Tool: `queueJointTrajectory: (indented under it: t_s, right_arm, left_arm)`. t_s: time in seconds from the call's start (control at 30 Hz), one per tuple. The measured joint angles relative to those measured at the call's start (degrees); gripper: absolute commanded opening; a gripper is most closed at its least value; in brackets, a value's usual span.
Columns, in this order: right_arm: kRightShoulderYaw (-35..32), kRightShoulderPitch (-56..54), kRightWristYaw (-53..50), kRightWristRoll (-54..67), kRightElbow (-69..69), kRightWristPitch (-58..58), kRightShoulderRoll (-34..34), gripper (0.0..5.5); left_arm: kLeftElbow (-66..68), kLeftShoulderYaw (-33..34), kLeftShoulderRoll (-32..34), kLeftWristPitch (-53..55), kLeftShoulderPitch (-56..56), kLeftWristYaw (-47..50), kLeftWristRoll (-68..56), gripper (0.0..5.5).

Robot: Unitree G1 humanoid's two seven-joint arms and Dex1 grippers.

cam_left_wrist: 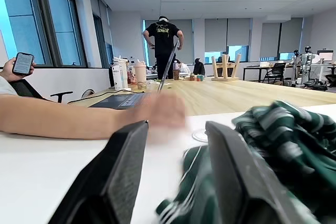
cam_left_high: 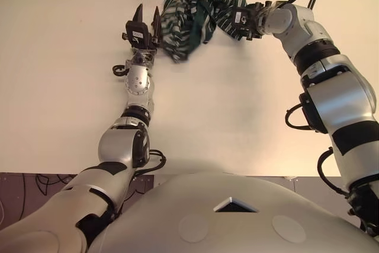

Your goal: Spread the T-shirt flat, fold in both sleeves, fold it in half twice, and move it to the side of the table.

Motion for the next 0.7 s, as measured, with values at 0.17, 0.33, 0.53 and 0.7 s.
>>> queueJointTrajectory:
  t_s: [0.17,0.33,0.53,0.7]
  right_arm:
    - [-0.2,3.0,5.4,3.1,-4.0,-8.0,-4.4,2.54]
    - [-2.7,11.9,11.7,11.1,-15.1,-15.2,-11.1,2.54]
    - [-5.5,24.0,16.1,18.8,-30.7,-14.7,-18.0,2.54]
    - [-8.9,35.0,21.6,25.9,-44.1,-9.7,-24.4,2.54]
  left_arm:
    - [-2.5,0.5,-0.4,-0.6,0.5,-2.2,-2.3,1.96]
    - [-12.9,-2.5,0.5,-0.2,4.7,-9.0,-2.8,1.96]
    - [-27.9,-11.2,5.2,11.0,13.1,-24.4,-2.5,1.96]
    - [-34.9,-16.2,13.0,23.8,17.4,-33.9,0.1,1.96]
